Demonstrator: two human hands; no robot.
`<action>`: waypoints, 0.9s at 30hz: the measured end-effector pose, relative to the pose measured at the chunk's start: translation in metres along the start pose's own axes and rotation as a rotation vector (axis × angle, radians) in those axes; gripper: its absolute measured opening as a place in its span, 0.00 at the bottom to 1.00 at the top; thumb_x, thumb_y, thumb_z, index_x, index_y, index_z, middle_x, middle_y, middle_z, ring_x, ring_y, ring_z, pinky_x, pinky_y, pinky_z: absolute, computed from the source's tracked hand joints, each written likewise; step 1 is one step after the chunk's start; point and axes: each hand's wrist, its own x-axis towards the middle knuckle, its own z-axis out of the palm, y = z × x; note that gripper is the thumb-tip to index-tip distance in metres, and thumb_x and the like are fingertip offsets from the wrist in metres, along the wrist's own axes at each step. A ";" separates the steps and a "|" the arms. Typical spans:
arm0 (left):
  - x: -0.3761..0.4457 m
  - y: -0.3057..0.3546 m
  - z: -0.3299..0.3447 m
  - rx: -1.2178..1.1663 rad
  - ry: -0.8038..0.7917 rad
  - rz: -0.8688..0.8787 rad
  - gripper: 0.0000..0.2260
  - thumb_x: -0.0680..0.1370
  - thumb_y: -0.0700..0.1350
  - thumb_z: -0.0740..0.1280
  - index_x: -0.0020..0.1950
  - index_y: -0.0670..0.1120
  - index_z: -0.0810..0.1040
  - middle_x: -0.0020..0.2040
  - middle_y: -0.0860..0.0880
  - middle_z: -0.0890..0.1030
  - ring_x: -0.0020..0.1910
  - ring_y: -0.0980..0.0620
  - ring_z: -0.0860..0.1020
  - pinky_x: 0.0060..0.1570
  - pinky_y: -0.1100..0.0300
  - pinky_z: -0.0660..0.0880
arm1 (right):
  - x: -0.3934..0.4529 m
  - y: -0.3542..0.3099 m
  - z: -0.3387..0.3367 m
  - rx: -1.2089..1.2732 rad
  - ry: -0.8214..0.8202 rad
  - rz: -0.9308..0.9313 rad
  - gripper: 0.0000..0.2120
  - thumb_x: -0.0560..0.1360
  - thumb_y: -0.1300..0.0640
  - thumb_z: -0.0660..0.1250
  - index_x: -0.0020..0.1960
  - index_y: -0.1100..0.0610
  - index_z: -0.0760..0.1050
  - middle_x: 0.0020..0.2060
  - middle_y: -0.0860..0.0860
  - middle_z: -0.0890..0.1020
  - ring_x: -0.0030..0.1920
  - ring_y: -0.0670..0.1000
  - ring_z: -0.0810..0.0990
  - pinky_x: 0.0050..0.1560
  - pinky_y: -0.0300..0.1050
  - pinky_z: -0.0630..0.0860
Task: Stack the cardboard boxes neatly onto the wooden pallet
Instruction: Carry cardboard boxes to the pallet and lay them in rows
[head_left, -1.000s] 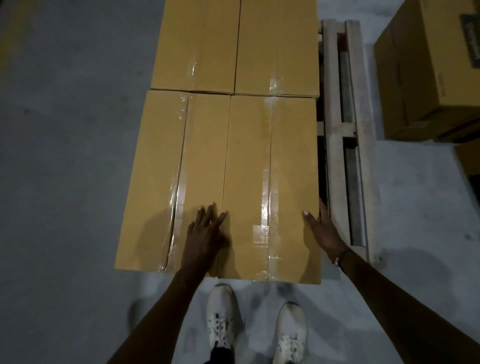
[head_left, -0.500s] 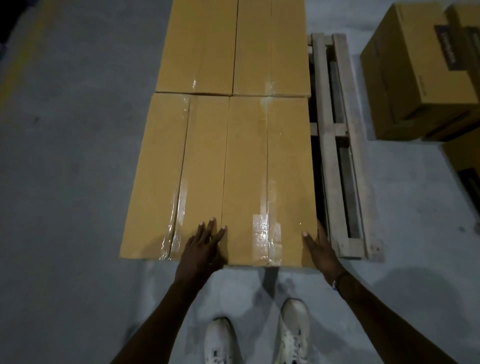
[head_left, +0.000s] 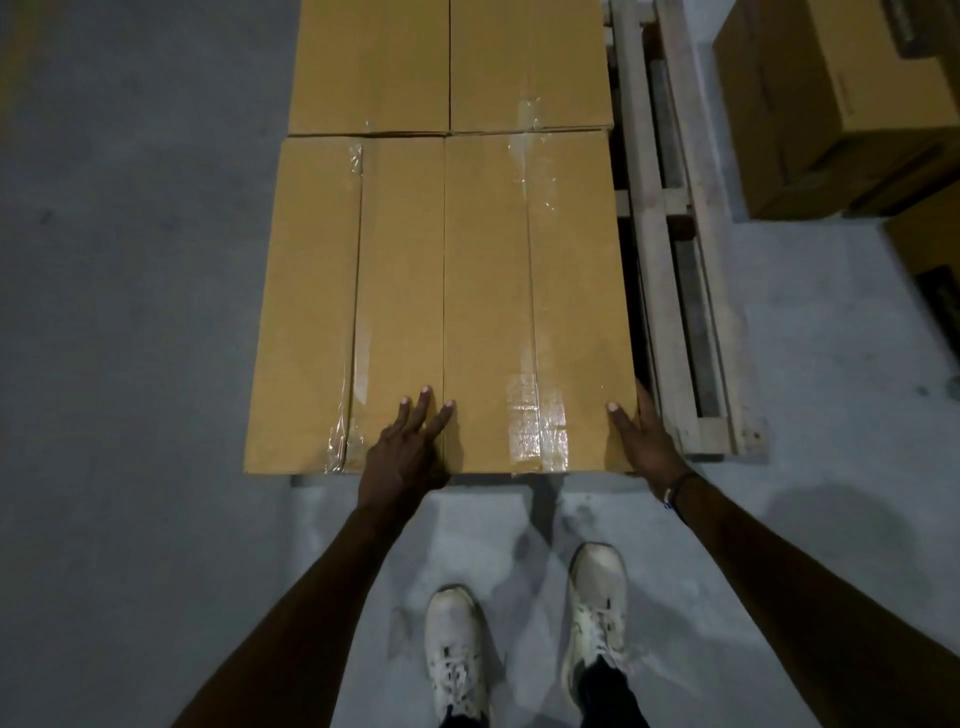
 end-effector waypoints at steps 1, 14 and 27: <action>0.000 0.001 0.000 0.008 -0.009 -0.001 0.48 0.75 0.52 0.77 0.86 0.56 0.49 0.86 0.48 0.44 0.84 0.40 0.48 0.71 0.36 0.70 | 0.000 -0.001 0.000 -0.008 -0.005 -0.006 0.31 0.85 0.45 0.62 0.85 0.48 0.55 0.76 0.52 0.71 0.74 0.57 0.71 0.75 0.56 0.68; -0.040 0.043 -0.105 -0.263 0.004 -0.049 0.27 0.78 0.42 0.75 0.76 0.45 0.72 0.72 0.44 0.78 0.70 0.44 0.76 0.67 0.53 0.72 | -0.087 -0.101 -0.054 0.135 0.155 -0.018 0.26 0.86 0.47 0.62 0.82 0.48 0.63 0.76 0.52 0.73 0.73 0.54 0.75 0.74 0.56 0.71; -0.192 0.188 -0.337 -0.566 0.167 0.135 0.14 0.79 0.39 0.73 0.65 0.44 0.79 0.57 0.51 0.83 0.53 0.54 0.82 0.47 0.71 0.72 | -0.372 -0.238 -0.199 0.623 0.374 0.009 0.19 0.87 0.50 0.62 0.76 0.52 0.71 0.70 0.50 0.78 0.60 0.53 0.82 0.52 0.47 0.79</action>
